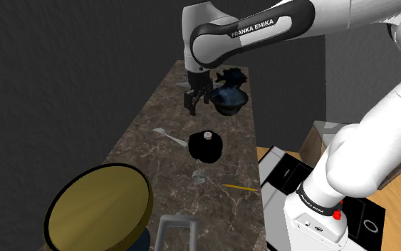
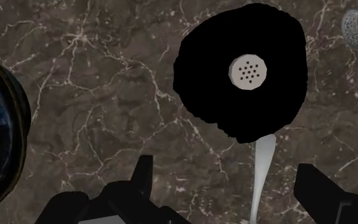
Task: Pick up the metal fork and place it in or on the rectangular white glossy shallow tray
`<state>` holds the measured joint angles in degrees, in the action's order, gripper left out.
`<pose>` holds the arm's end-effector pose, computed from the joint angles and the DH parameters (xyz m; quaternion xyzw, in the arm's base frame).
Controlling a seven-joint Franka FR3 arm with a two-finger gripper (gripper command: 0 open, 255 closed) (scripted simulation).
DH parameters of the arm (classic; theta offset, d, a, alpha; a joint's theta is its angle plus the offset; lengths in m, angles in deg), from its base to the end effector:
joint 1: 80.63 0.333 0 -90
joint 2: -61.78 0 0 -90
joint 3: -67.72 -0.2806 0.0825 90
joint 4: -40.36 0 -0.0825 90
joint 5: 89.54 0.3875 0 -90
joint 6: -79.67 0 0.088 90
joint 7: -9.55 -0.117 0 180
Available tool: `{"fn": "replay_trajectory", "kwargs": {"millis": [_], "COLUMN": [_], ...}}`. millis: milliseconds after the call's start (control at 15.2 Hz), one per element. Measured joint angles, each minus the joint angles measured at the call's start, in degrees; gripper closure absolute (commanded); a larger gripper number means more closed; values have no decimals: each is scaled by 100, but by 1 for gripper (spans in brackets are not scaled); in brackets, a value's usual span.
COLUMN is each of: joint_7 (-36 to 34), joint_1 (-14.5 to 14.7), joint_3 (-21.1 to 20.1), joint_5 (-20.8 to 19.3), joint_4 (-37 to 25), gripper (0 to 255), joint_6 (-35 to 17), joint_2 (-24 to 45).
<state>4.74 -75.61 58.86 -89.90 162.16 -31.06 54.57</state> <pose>0.4983 0.1236 0.4121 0.9962 0.0793 -0.0319 0.0180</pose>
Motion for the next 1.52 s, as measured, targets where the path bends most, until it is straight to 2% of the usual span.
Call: {"fn": "replay_trajectory", "kwargs": {"millis": [264, 792, 1518], "joint_7": [-150, -457, -503], "joint_1": [90, 362, 401], "joint_3": [-113, -261, -250], "joint_5": [-31, -176, -230], "joint_4": [-456, -1784, -1580], "gripper": [0, 0, 0], "joint_6": [-209, -348, -852], "joint_2": [817, 2580, 2909]}}
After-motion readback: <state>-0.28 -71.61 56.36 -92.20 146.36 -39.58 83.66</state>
